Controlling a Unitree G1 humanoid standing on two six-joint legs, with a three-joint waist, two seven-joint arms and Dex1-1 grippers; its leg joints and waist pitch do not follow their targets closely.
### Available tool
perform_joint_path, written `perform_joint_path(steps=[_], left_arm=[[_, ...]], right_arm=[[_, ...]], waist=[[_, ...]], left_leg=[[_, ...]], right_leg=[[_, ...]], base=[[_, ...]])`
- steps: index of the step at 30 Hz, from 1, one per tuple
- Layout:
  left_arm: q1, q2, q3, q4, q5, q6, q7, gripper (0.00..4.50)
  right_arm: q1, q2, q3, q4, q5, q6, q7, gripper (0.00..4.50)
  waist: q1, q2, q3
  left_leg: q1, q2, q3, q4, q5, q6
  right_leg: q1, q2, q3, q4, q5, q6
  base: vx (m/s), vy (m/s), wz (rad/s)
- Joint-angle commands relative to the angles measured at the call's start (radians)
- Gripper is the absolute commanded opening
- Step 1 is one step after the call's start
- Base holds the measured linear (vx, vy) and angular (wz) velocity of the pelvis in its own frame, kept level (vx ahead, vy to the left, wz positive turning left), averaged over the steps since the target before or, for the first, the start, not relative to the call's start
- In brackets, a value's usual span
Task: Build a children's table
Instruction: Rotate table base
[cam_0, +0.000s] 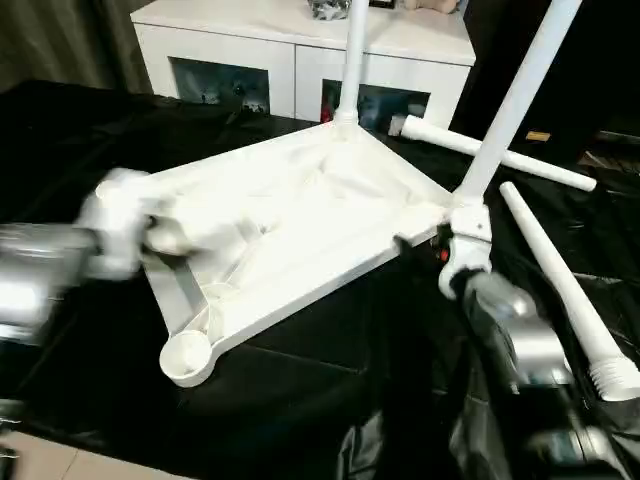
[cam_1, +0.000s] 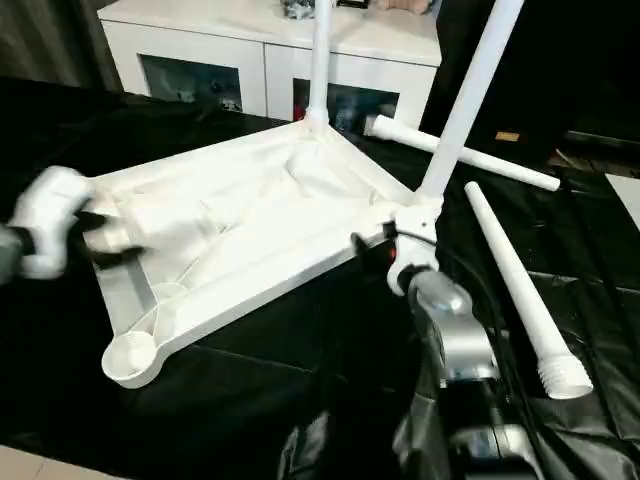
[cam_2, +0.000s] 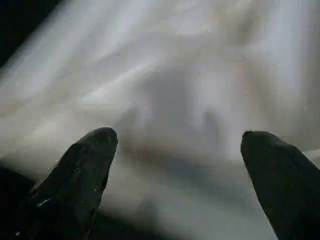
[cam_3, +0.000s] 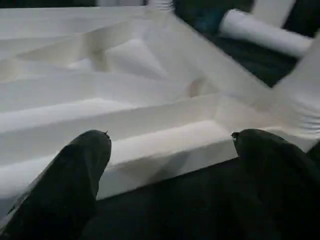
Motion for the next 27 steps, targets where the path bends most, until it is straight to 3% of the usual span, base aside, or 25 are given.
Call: perform_joint_path(steps=[1, 6, 12, 17, 21, 27], left_arm=[[0.002, 0.031, 0.026, 0.072, 0.047, -0.04, 0.075, 4.43], [0.028, 0.073, 0.026, 0.108, 0.077, -0.019, 0.106, 4.43], [0.06, 0.064, -0.046, 0.12, 0.118, -0.028, 0.076, 4.43], [0.095, 0.02, -0.106, 0.034, 0.093, 0.006, 0.011, 4.43], [0.12, 0.013, -0.124, -0.01, 0.08, -0.023, -0.036, 4.43], [0.198, 0.053, -0.156, -0.165, 0.021, -0.022, -0.175, 4.43]], right_arm=[[-0.027, 0.002, -0.02, 0.062, -0.017, -0.032, -0.034, 4.5], [-0.069, 0.004, -0.022, 0.158, -0.039, -0.07, -0.075, 4.5], [-0.13, 0.007, -0.019, 0.304, -0.08, -0.121, -0.15, 4.5], [-0.167, 0.013, -0.014, 0.408, -0.098, -0.15, -0.173, 4.5], [-0.185, 0.023, -0.011, 0.449, -0.085, -0.167, -0.136, 4.5], [-0.197, 0.054, 0.012, 0.511, -0.077, -0.213, -0.041, 4.5]], waist=[[-0.004, 0.016, -0.063], [-0.002, 0.017, -0.063], [0.003, 0.017, -0.063], [0.002, 0.017, -0.062], [-0.001, 0.015, -0.06], [-0.008, 0.014, -0.058]], left_leg=[[0.009, 0.052, -0.017, -0.084, -0.095, -0.028], [0.01, 0.055, -0.016, -0.085, -0.082, -0.031], [0.01, 0.058, -0.014, -0.086, -0.087, -0.037], [0.008, 0.059, -0.013, -0.085, -0.108, -0.04], [0.009, 0.059, -0.013, -0.086, -0.127, -0.034], [0.008, 0.061, -0.011, -0.087, -0.145, -0.025]], right_leg=[[0.04, -0.103, 0.051, -0.073, -0.047, -0.185], [0.038, -0.105, 0.05, -0.067, 0.011, -0.207], [0.038, -0.11, 0.052, -0.067, 0.009, -0.212], [0.04, -0.112, 0.053, -0.068, -0.01, -0.22], [0.039, -0.11, 0.053, -0.071, -0.033, -0.217], [0.035, -0.109, 0.053, -0.071, -0.055, -0.226]], base=[[0.0, 0.0, 0.0], [0.0, 0.0, 0.0], [0.0, 0.0, 0.0], [0.0, 0.0, 0.0], [0.0, 0.0, 0.0], [0.0, 0.0, 0.0]])
